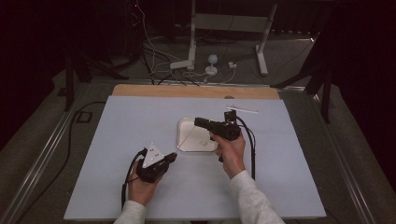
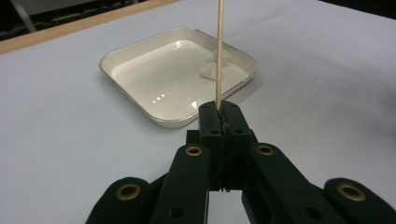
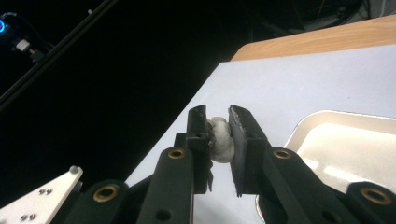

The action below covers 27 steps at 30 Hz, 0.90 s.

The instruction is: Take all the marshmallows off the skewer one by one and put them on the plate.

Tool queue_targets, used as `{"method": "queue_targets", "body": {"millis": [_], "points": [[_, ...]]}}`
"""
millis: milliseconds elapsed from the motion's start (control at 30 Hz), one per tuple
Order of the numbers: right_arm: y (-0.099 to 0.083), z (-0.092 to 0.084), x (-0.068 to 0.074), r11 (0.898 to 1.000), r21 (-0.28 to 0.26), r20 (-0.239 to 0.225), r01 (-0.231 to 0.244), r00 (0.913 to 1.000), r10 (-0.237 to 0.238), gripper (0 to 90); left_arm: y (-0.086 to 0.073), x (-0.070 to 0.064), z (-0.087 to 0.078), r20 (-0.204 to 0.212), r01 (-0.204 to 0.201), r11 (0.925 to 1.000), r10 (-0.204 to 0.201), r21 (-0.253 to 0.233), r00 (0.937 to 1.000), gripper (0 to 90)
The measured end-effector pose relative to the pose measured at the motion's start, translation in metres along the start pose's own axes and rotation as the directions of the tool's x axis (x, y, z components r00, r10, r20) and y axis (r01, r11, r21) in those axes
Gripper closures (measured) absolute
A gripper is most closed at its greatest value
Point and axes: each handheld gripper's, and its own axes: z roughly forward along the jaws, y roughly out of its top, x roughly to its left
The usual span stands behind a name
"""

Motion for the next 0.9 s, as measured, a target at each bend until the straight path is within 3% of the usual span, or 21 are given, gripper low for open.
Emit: {"method": "queue_targets", "body": {"millis": [33,67,100,133,200,300,633,900], "points": [[0.001,-0.002,0.000,1.000,-0.011,0.003,0.000,1.0000,0.000,80.4,-0.004,0.001,0.001,-0.026,-0.014,0.9989,0.015,0.046,0.9995,90.0],[0.004,-0.010,-0.002,0.997,-0.072,0.023,-0.018,0.9996,0.020,80.8,-0.009,0.004,0.000,-0.034,0.005,0.9983,-0.003,0.057,0.9994,90.0],[0.012,-0.021,-0.006,0.991,-0.125,0.021,-0.044,0.9986,0.047,81.0,-0.012,0.010,-0.003,-0.023,0.040,0.9985,-0.039,0.037,0.9990,90.0],[0.020,-0.029,-0.009,0.991,-0.128,0.045,-0.029,0.9984,0.035,80.9,-0.011,0.014,-0.007,-0.021,0.059,0.9982,-0.058,0.015,0.9981,90.0],[0.029,-0.040,-0.010,0.995,-0.095,0.065,0.005,0.9979,0.001,80.7,-0.006,0.017,-0.010,-0.013,0.075,0.9970,-0.075,-0.016,0.9971,90.0],[0.028,-0.042,-0.011,0.998,-0.057,0.083,0.040,0.9959,-0.036,80.4,-0.005,0.013,-0.005,-0.008,0.077,0.9970,-0.077,-0.008,0.9970,90.0],[0.010,-0.026,-0.026,0.999,0.002,0.098,0.032,0.9947,-0.032,79.3,-0.004,0.013,-0.004,-0.008,0.105,0.9945,-0.105,-0.011,0.9945,90.0],[0.002,-0.017,-0.030,0.996,0.063,0.134,0.064,0.9883,-0.072,77.8,-0.001,0.016,-0.006,0.000,0.156,0.9873,-0.156,-0.032,0.9878,90.0]]}}
